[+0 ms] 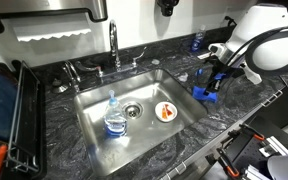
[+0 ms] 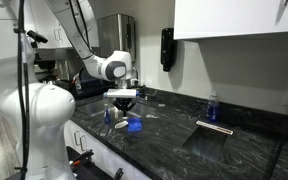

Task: Clean the counter with the sponge

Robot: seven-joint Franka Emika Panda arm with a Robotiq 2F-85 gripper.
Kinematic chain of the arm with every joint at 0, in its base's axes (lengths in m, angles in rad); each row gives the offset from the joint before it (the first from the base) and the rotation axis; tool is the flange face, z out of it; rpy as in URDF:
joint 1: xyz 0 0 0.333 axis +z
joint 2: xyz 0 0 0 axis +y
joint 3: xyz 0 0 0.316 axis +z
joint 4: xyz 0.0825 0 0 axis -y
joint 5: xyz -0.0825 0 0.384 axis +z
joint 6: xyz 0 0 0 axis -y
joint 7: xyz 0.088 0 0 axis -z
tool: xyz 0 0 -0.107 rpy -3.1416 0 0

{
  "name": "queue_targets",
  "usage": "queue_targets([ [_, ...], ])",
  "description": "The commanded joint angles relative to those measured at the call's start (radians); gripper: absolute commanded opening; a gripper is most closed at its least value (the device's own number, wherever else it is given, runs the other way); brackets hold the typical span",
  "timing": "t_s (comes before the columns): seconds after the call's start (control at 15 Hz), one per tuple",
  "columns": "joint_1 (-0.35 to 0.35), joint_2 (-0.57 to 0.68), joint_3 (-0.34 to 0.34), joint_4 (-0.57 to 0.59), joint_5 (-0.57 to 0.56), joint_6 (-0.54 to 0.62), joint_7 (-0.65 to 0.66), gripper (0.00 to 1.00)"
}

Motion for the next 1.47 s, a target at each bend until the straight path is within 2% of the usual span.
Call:
queue_targets([
  [0.0, -0.039, 0.046, 0.011, 0.011, -0.009, 0.008, -0.004, 0.00],
  [0.47, -0.086, 0.111, 0.015, 0.027, -0.022, 0.065, 0.009, 0.00],
  [0.67, -0.098, 0.152, 0.020, 0.038, -0.031, 0.124, 0.017, 0.00],
  [0.93, -0.122, 0.213, 0.029, 0.057, -0.086, 0.172, 0.053, 0.00],
  [1.4, -0.157, 0.269, 0.042, 0.117, -0.191, 0.183, 0.146, 0.00],
])
